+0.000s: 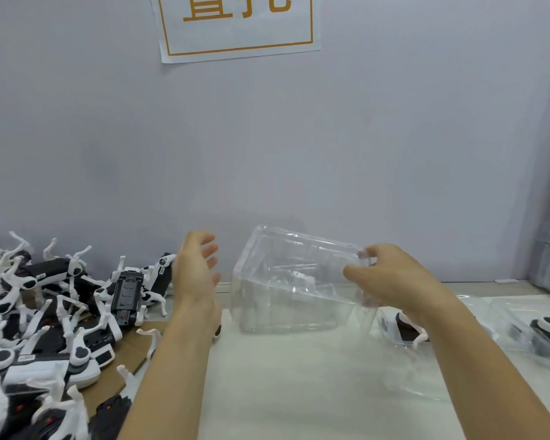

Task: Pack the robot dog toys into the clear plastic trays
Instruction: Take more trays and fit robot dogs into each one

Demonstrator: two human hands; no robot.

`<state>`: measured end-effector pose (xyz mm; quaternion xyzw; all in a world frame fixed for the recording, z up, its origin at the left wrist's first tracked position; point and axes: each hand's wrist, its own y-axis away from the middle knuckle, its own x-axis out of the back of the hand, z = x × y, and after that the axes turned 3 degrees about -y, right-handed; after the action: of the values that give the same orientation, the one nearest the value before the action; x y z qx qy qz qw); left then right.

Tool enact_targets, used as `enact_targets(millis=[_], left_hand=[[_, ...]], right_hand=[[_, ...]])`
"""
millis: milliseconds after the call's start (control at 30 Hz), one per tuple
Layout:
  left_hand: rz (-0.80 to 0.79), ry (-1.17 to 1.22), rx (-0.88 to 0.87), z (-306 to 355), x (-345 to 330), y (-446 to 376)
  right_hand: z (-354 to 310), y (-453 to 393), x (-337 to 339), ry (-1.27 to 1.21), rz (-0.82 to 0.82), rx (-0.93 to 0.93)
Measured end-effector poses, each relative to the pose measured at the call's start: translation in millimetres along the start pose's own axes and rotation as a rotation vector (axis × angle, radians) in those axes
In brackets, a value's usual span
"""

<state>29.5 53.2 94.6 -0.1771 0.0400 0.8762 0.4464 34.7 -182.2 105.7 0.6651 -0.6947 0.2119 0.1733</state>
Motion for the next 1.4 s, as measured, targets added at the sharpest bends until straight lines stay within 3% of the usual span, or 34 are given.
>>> enact_targets(millis=[133,233,367,533,633,1067,1400], left_hand=[[0.118,-0.042,0.024,1.1,19.8,-15.0],[0.173,-0.217,-0.025,-4.6,29.9,-22.5],[0.121,-0.738,-0.105,-18.1,41.6,-24.5],[-0.054,-1.361,0.018,-31.3,44.3,-21.6],[-0.061,-1.558,0.101,-44.0,44.2,-18.3],[0.198,-1.704,-0.017,-59.7,46.0,-8.2],[0.169,-1.536,-0.04,-46.8,46.0,-14.1]], right_hand=[[1.5,3.0,0.7,0.075,-0.187,-0.036],[0.5,6.9,-6.1,0.194,-0.305,-0.041],[0.9,9.8,-20.1,0.346,-0.408,-0.046],[7.3,8.4,-35.4,0.572,-0.46,-0.07],[11.4,7.2,-40.4,0.63,-0.465,-0.095],[8.5,7.1,-38.5,0.656,-0.44,-0.062],[8.3,5.1,-34.6,0.66,-0.413,-0.011]])
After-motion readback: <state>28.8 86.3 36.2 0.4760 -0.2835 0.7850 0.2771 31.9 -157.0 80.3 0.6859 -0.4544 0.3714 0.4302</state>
